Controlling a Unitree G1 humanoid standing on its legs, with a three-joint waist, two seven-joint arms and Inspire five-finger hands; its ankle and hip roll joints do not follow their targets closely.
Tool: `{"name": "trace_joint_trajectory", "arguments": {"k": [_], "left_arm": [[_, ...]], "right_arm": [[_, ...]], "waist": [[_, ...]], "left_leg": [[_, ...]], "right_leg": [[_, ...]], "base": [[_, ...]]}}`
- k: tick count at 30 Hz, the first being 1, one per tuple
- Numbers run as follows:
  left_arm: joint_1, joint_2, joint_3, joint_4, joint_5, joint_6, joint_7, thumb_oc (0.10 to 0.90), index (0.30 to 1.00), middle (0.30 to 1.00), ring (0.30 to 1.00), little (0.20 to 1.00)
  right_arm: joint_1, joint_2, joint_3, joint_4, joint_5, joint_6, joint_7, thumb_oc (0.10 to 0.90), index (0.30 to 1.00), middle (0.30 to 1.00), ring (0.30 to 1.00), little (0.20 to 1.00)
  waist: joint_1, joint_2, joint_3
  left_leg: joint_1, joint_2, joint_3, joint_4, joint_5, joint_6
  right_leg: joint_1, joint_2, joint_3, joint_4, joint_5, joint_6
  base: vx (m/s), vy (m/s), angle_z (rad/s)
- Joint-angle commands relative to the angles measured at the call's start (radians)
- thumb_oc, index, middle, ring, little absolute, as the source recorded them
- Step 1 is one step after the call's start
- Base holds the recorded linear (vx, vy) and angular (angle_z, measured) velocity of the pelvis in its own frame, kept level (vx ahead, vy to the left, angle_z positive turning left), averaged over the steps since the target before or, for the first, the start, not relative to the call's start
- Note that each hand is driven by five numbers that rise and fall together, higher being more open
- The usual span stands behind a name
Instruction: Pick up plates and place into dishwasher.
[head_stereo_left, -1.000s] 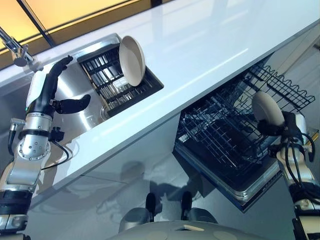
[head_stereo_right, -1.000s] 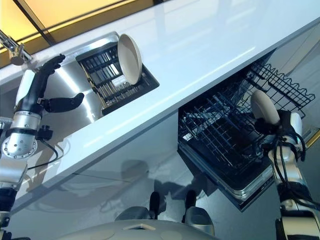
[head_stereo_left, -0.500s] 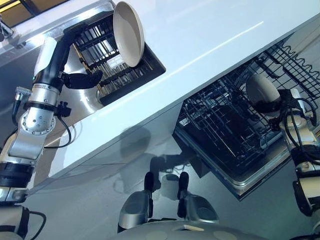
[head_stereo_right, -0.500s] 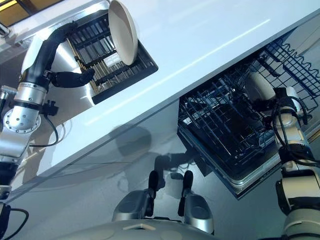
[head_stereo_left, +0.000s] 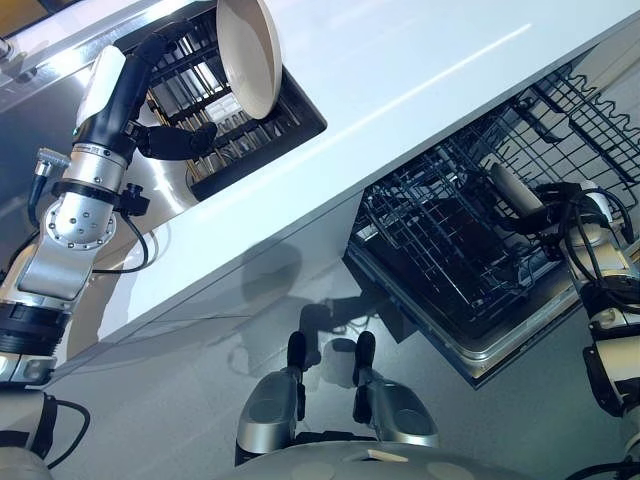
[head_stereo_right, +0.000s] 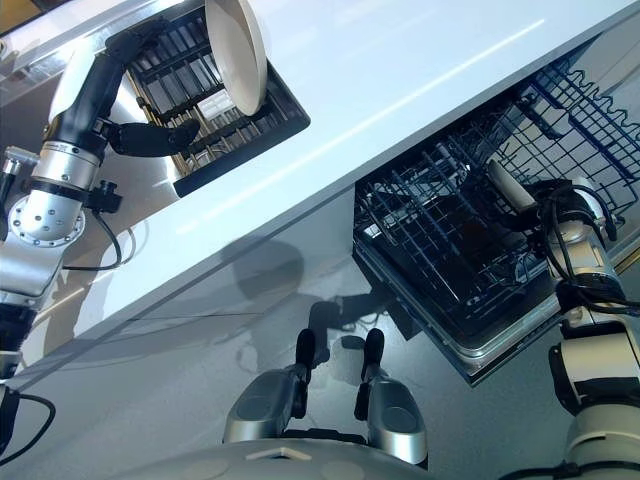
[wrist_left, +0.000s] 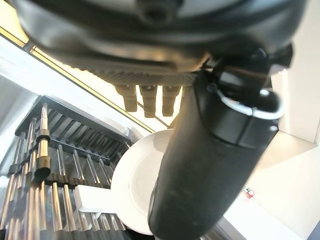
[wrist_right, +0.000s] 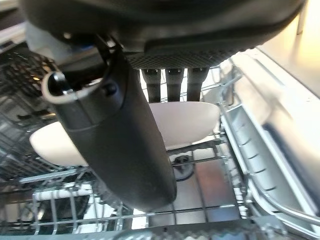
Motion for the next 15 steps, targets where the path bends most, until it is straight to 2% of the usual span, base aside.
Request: {"name": "trace_joint_trajectory", "arguments": {"k": [1,5,11,15], "left_arm": [[0.022,0.031,0.102,-0.036,-0.007,-0.059,0.057,0.8,0.9,0.9,0.9,0.9],[0.079,0.001,0.134,-0.034,0.017,-0.073,0.066,0.8,0.9,0.9,0.9,0.9],[0.151,-0.049,0.182,-0.051,0.067,-0.072,0.086,0.8,0.9,0.9,0.9,0.9],[0.193,-0.068,0.217,-0.061,0.115,-0.083,0.097,0.8,0.9,0.9,0.9,0.9]], "right_arm": [[0.01,-0.094,0.005,-0.135,0.002,-0.132,-0.099,0.8,0.9,0.9,0.9,0.9],[0.096,-0.055,-0.069,-0.264,0.005,-0.217,-0.143,0.8,0.9,0.9,0.9,0.9],[0.225,-0.012,-0.174,-0.46,-0.068,-0.284,-0.181,0.8,0.9,0.9,0.9,0.9],[0.311,0.018,-0.238,-0.576,-0.047,-0.326,-0.154,0.8,0.9,0.9,0.9,0.9]], "waist": [[-0.005,0.004,-0.108],[-0.018,0.001,-0.133],[-0.04,-0.001,-0.183],[-0.055,0.0,-0.219]], "left_leg": [[-0.066,-0.051,0.033,0.116,-0.096,0.024],[-0.034,-0.054,0.041,0.091,-0.102,0.031],[0.007,-0.061,0.056,0.048,-0.107,0.038],[0.031,-0.068,0.068,0.021,-0.109,0.043]], "right_leg": [[-0.023,0.061,-0.016,0.203,-0.217,-0.013],[-0.007,0.061,-0.01,0.19,-0.216,-0.005],[0.017,0.059,-0.001,0.16,-0.21,0.009],[0.029,0.052,0.004,0.141,-0.204,0.022]], "base": [[0.01,0.087,-0.04],[0.0,0.103,-0.07],[-0.03,0.124,-0.09],[-0.06,0.156,-0.09]]}}
